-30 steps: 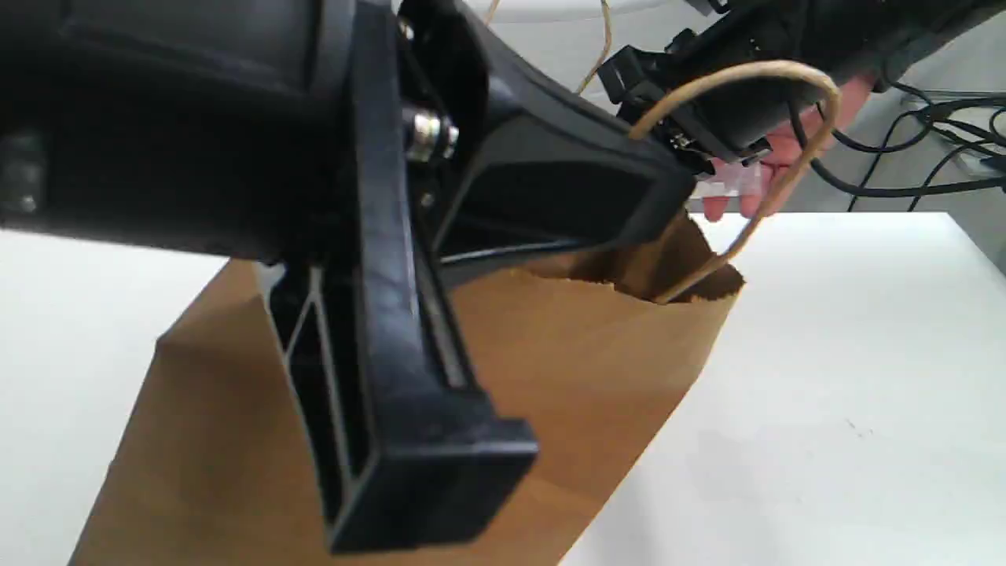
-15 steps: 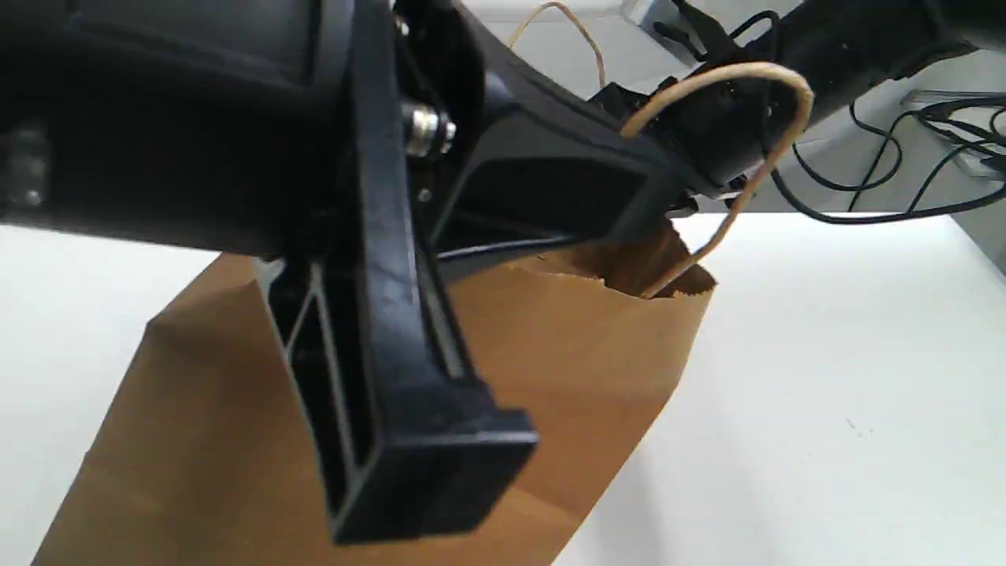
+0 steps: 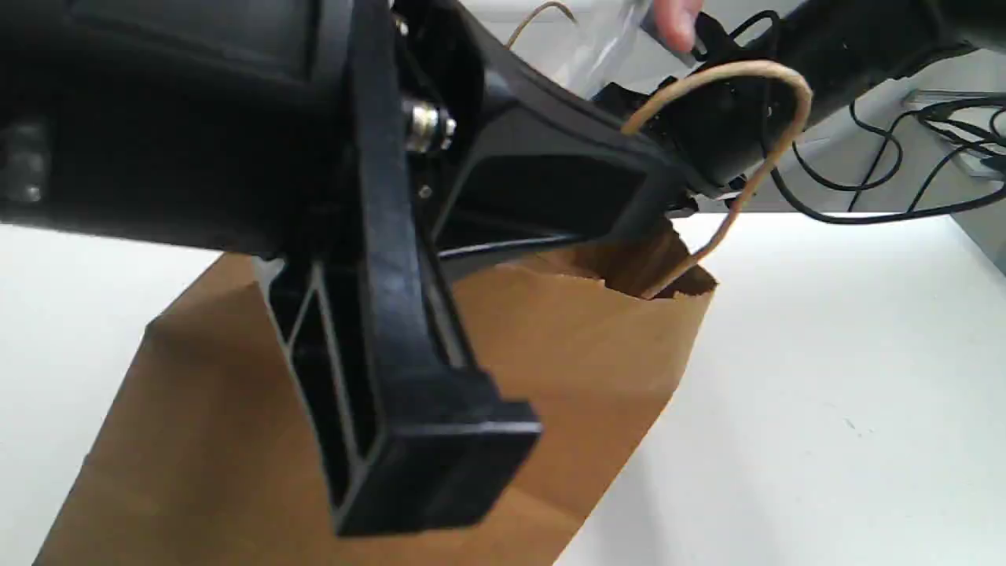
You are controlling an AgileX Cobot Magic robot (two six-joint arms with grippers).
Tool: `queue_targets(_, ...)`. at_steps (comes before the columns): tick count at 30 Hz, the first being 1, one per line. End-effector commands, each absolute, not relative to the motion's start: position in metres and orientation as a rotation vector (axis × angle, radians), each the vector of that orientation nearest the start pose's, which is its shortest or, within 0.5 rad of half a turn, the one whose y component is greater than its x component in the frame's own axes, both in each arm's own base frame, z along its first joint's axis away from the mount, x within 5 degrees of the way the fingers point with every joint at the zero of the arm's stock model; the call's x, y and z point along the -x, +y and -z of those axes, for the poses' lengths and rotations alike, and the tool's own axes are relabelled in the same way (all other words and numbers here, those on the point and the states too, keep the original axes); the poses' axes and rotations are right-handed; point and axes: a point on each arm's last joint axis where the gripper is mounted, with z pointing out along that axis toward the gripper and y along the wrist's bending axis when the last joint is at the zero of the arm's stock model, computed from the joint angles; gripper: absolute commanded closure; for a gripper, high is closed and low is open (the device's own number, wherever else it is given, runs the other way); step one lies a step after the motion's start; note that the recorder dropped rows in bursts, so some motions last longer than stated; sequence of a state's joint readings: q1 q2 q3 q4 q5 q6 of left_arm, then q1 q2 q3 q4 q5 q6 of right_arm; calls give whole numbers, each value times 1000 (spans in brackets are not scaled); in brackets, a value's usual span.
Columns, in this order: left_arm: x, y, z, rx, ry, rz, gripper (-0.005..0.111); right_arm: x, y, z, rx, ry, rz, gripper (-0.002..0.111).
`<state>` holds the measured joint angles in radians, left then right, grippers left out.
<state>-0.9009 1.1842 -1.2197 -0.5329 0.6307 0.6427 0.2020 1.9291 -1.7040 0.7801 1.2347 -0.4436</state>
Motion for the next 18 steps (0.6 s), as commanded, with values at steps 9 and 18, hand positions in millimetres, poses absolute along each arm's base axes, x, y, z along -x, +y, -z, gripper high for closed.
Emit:
queue_targets(9, -133, -215, -420, -1224, 1643, 770, 107, -389, 140, -298, 592, 2593, -1026, 108)
queue_targets(18, -134, -212, -414, -1279, 1680, 697, 107, -384, 139, -312, 605, 2561, -1007, 108)
